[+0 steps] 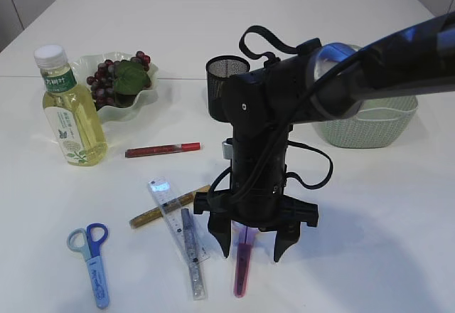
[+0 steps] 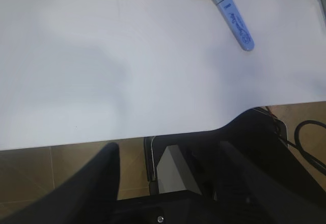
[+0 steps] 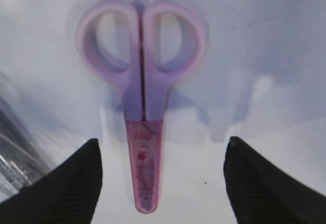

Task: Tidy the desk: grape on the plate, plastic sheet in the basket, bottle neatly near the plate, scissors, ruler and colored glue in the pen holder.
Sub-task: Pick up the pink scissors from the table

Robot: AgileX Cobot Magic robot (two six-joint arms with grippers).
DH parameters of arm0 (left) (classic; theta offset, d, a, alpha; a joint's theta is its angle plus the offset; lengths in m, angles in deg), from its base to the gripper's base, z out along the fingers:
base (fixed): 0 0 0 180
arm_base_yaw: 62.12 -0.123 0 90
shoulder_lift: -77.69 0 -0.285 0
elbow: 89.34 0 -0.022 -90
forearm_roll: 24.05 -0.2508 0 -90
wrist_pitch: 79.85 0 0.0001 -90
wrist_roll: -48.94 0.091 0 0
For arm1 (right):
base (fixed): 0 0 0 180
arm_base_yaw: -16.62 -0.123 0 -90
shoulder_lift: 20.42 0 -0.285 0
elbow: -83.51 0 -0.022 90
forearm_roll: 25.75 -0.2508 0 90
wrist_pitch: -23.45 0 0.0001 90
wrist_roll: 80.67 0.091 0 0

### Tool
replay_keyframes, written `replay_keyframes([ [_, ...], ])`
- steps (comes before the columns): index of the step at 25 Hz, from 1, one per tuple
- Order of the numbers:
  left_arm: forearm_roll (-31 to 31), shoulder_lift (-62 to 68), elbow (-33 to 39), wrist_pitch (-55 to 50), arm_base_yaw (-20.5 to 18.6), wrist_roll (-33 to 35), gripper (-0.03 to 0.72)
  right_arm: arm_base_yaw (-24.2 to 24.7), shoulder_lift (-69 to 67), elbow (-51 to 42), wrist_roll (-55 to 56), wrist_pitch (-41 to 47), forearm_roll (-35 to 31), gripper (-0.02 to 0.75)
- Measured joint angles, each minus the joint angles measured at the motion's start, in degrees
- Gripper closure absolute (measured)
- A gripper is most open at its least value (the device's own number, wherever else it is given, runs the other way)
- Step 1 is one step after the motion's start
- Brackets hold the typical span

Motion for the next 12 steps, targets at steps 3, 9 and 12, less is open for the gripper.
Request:
replay_keyframes([
  [3, -0.09, 0.0, 0.0, 0.0, 0.0, 0.0, 0.255, 0.0, -0.35, 0.0, 0.58, -0.14, 0.44, 0.163],
  [9, -0.09, 0.0, 0.0, 0.0, 0.0, 0.0, 0.255, 0.0, -0.35, 0.0, 1.86, -0.22, 2.08, 0.163],
  [12, -0.09, 0.0, 0.0, 0.0, 0.0, 0.0, 0.255, 0.0, -0.35, 0.0, 2.22, -0.22, 2.48, 0.163],
])
